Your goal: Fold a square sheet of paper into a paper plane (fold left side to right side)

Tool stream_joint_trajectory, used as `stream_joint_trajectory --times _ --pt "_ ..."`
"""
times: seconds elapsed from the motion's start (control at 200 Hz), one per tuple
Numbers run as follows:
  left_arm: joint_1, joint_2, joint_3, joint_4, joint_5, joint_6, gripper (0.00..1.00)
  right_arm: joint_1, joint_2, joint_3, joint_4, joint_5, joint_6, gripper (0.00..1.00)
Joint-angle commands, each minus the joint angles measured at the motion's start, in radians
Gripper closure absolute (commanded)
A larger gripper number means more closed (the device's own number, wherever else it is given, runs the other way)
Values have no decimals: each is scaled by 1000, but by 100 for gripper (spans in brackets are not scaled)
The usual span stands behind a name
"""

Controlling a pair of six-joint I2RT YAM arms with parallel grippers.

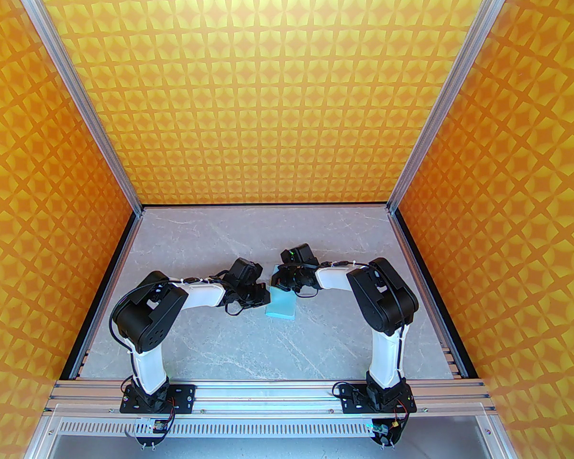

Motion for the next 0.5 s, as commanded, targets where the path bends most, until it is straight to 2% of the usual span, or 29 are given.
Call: stream_joint_trajectory --times 0.0,0.11,0.13,0.19,0.495 --pt "-7 40 -17 -32 2 0 100 5 14 7 -78 59 -29 100" --pt "-7 48 -18 -66 -8 8 100 3 19 35 -114 81 -40 100" --pt "-35 49 -16 -76 -11 11 100 3 20 42 -119 88 -42 100" --pt "-43 49 -20 -94 -21 17 100 2 27 65 -141 102 -47 100" --pt "-47 43 -48 -121 -28 36 100 -35 77 156 -191 105 -58 100"
